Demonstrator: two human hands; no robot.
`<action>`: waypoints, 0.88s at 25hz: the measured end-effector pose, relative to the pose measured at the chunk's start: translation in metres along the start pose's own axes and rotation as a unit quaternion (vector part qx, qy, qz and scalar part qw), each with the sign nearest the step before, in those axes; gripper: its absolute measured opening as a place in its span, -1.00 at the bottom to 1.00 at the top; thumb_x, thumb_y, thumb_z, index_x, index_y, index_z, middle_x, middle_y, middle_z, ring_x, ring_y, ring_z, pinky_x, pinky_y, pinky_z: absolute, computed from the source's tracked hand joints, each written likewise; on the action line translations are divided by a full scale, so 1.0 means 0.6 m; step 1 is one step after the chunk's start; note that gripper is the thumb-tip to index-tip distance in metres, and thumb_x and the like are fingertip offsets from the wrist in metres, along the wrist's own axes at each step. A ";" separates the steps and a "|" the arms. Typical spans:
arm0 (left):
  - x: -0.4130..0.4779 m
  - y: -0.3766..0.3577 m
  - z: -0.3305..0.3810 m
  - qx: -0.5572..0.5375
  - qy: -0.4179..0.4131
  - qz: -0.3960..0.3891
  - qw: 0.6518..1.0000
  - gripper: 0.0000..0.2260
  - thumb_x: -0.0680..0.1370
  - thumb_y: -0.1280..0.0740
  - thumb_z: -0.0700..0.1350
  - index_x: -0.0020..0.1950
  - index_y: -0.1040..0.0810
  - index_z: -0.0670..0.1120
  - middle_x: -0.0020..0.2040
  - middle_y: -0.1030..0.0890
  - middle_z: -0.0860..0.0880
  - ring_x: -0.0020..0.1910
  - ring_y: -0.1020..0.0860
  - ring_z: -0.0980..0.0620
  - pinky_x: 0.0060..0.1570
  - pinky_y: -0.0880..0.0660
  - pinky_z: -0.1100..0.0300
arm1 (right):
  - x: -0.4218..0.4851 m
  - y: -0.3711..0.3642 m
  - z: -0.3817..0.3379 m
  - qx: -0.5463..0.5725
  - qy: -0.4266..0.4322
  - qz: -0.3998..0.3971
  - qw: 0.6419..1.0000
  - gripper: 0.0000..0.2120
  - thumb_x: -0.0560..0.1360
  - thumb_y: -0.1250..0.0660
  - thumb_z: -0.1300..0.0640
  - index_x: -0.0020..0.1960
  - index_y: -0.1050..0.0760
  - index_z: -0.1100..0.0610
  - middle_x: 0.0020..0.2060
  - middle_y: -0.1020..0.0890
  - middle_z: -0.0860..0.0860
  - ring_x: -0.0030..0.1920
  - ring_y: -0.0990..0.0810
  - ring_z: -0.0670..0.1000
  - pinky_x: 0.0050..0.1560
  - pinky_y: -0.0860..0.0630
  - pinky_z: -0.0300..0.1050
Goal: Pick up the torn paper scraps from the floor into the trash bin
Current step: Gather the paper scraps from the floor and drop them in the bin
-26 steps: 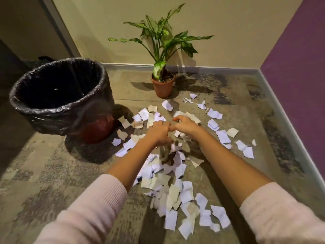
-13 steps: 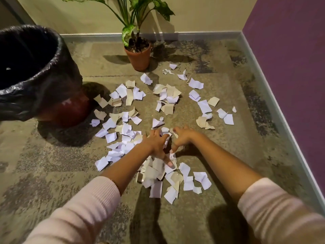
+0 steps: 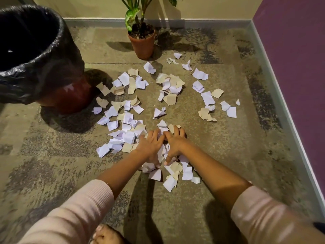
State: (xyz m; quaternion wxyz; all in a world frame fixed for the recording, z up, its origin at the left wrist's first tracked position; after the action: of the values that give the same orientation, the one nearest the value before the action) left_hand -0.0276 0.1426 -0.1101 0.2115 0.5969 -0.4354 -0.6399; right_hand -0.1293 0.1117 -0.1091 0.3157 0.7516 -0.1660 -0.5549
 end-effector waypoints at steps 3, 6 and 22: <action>-0.008 0.013 -0.006 -0.094 -0.002 0.056 0.994 -0.09 0.32 -0.53 0.10 0.50 -0.10 -0.08 0.41 -0.16 -0.15 0.41 -0.20 -0.17 0.17 -0.43 -0.13 | -0.002 -0.005 -0.008 0.003 0.018 0.056 0.998 0.05 0.22 -0.60 -0.04 0.48 0.00 -0.04 0.51 0.14 0.14 0.50 0.23 0.28 0.34 -0.33 0.27; -0.016 0.030 -0.012 -0.156 -0.034 0.112 0.981 -0.38 0.40 -0.47 -0.05 0.39 -0.32 -0.10 0.29 -0.32 -0.18 0.27 -0.35 -0.15 0.00 -0.49 0.01 | -0.005 0.001 -0.013 0.010 0.039 0.121 0.992 -0.22 0.30 -0.53 0.11 0.37 -0.17 0.03 0.42 -0.05 0.17 0.44 0.02 0.25 0.27 -0.39 0.15; -0.052 0.049 -0.096 -0.150 0.115 0.179 0.965 -0.16 0.33 -0.43 0.30 0.49 -0.17 0.06 0.48 -0.21 -0.08 0.44 -0.21 -0.15 0.27 -0.36 -0.15 | 0.041 0.108 0.031 0.144 0.011 0.226 0.963 -0.47 0.45 -0.37 0.04 0.37 -0.32 0.04 0.38 -0.28 0.15 0.41 -0.17 0.19 0.22 -0.39 0.13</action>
State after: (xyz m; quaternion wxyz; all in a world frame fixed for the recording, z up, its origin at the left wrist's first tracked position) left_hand 0.0259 0.1341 -0.0631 0.4587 0.5401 -0.4069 -0.5765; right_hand -0.1319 0.0434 -0.0881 0.3228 0.7381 -0.4061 -0.4315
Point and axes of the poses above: each hand's wrist, its own x-axis towards the middle knuckle, its own y-axis out of the back of the hand, z = x × y, the point moved 6 cm from there along x, towards the middle knuckle
